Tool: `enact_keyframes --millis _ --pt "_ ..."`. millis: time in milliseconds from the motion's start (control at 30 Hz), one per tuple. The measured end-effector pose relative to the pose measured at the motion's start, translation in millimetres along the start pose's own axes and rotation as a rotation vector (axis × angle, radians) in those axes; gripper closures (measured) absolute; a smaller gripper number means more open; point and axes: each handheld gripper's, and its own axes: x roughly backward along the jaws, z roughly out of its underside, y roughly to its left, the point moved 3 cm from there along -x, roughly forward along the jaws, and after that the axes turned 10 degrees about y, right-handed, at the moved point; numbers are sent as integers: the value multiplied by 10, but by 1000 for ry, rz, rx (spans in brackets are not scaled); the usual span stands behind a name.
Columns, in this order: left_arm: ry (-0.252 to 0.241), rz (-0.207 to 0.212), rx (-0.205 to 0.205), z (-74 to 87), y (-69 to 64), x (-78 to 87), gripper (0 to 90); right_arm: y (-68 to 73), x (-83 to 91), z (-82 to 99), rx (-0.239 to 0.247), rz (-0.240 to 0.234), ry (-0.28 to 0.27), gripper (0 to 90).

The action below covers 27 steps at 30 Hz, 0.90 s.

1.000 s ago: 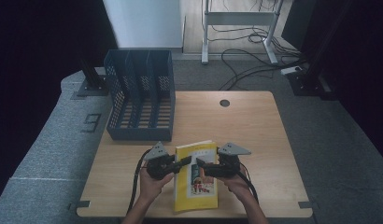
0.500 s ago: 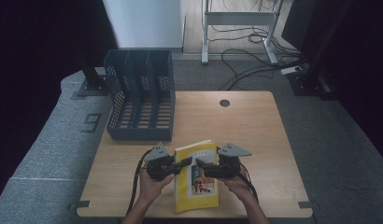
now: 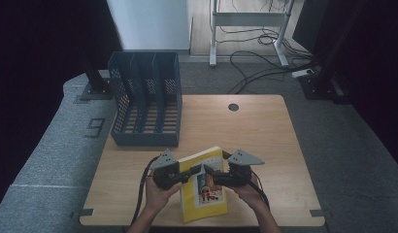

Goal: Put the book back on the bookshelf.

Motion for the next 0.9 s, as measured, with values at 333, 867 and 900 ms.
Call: enact_keyframes --millis 333,867,900 --pt "-43 11 6 -28 51 129 752 -60 -25 50 -36 -22 -4 183" --pt "-106 -31 9 -71 133 372 754 -235 -162 374 -79 27 96 188" --pt "-109 -34 9 -73 136 381 754 -251 -172 407 -82 30 108 189"
